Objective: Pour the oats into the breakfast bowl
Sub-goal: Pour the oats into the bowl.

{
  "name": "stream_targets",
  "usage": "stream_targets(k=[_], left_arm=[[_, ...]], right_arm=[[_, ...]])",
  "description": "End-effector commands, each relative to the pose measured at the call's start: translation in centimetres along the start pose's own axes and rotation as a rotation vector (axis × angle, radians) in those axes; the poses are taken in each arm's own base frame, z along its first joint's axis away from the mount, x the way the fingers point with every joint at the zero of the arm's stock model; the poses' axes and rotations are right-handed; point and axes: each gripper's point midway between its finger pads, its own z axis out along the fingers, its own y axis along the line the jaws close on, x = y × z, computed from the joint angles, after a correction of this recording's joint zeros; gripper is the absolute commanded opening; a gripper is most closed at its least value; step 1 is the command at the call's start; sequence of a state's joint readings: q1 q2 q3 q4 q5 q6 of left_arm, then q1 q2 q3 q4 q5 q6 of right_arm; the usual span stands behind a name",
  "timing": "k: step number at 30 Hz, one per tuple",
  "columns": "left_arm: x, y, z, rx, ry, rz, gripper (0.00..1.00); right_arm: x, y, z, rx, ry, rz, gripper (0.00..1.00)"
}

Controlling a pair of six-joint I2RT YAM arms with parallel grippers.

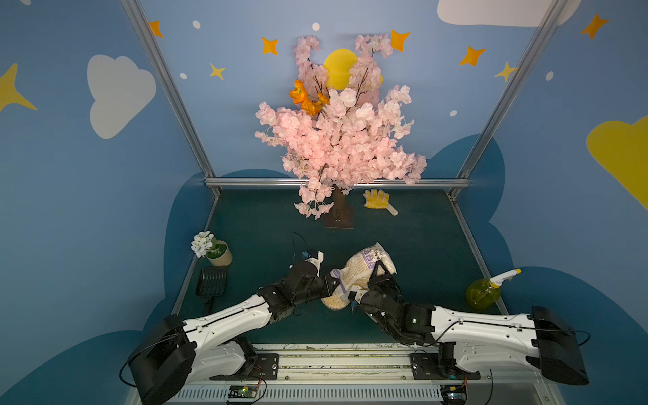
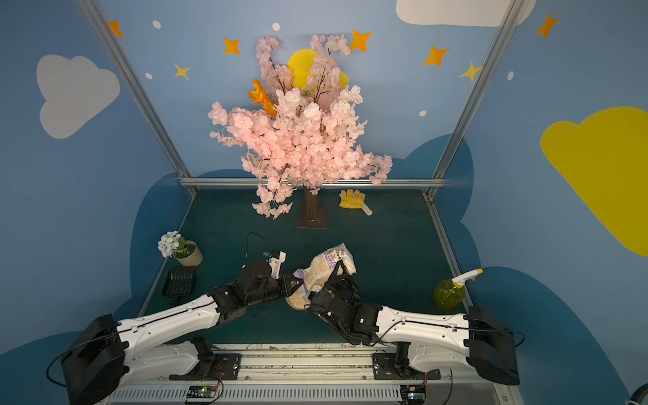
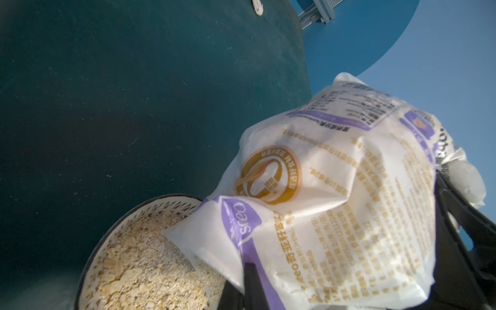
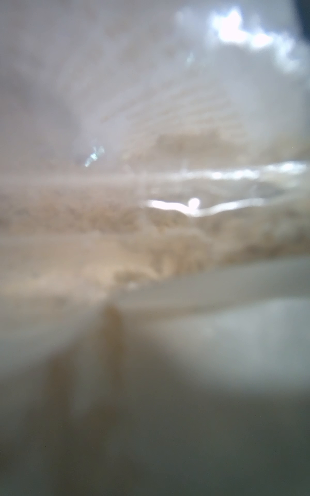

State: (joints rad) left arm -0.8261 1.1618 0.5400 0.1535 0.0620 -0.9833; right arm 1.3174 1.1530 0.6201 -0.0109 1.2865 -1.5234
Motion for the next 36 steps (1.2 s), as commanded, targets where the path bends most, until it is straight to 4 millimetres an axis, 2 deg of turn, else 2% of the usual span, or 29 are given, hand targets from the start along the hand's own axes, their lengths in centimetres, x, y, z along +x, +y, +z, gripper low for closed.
stream_targets(k=[1,4,8,14,27,31,36], left_arm=[[0.5,4.5,0.3,-0.117,-0.025,-0.048,0.03],[0.8,5.5,0.3,-0.143,-0.016,-0.076,0.03],[1.1,4.9,1.0,-0.113,0.009,-0.079,0.03],[1.3,5.2,1.7,-0.121,0.028,-0.085,0.03],[1.0,6.0,1.2,-0.13,0.007,-0.113,0.03],[1.0,5.9,1.3,-0.123,0.009,-0.116,0.03],[0.9,5.6,1.4,-0.116,0.011,-0.114,0.03]], right_arm=[[3.3,-6.1,-1.1,0.098,0.064,0.34,0.0],[3.2,-6.6,-1.1,0.106,0.057,0.344,0.0],[3.2,-7.2,-1.2,0.114,0.044,0.354,0.0],[2.9,-7.8,-1.2,0.12,0.038,0.354,0.0],[1.9,-9.7,-1.6,0.139,0.003,0.411,0.0],[1.8,-9.2,-1.5,0.132,0.011,0.409,0.0],[2.3,-7.3,-1.3,0.105,0.042,0.407,0.0]])
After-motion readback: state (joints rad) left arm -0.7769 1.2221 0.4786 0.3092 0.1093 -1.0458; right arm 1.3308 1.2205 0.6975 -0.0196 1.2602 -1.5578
